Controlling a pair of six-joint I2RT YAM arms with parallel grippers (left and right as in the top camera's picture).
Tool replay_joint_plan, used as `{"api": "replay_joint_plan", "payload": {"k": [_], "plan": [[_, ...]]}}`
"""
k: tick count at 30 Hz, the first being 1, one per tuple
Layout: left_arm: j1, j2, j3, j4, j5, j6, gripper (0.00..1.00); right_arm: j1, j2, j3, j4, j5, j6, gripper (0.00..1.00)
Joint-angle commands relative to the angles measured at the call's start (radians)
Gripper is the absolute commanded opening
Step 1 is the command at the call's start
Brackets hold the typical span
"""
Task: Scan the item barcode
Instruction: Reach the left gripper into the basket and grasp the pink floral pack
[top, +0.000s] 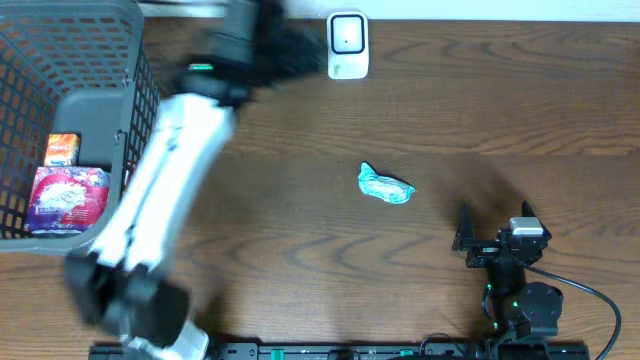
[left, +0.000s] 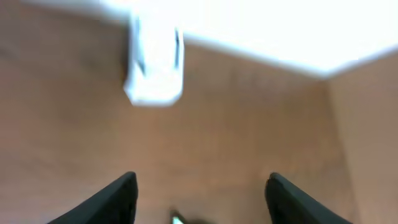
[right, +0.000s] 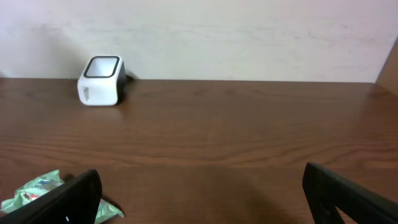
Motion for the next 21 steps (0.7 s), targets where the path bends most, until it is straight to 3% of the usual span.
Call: {"api": "replay_joint_plan", "payload": {"k": [1,8,11,17,21], "plan": [[0.171,-0.124,0.026,-0.011,-0.014,0.087,0.70,0.004,-0.005,-0.004,-0.001,0.005,-0.008,0.99],[0.563,-0.221,0.026,-0.090,-0.039,0.085,0.71,0.004,-0.005,-0.004,-0.001,0.005,-0.008,0.99],[0.695,-0.208,0.020,-0.193,-0.147,0.082,0.77,0.004,-0.005,-0.004,-0.001,0.005,-0.008,0.99],[0.784,-0.140,-0.055,-0.328,-0.507,0.005,0.82,0.004,-0.005,-0.004,-0.001,0.005,-0.008,0.99],[0.785,-0.071,-0.122,-0.344,-0.582,-0.010,0.83,0.004,-0.006,-0.004,-0.001,0.005,-0.008,0.99]]}}
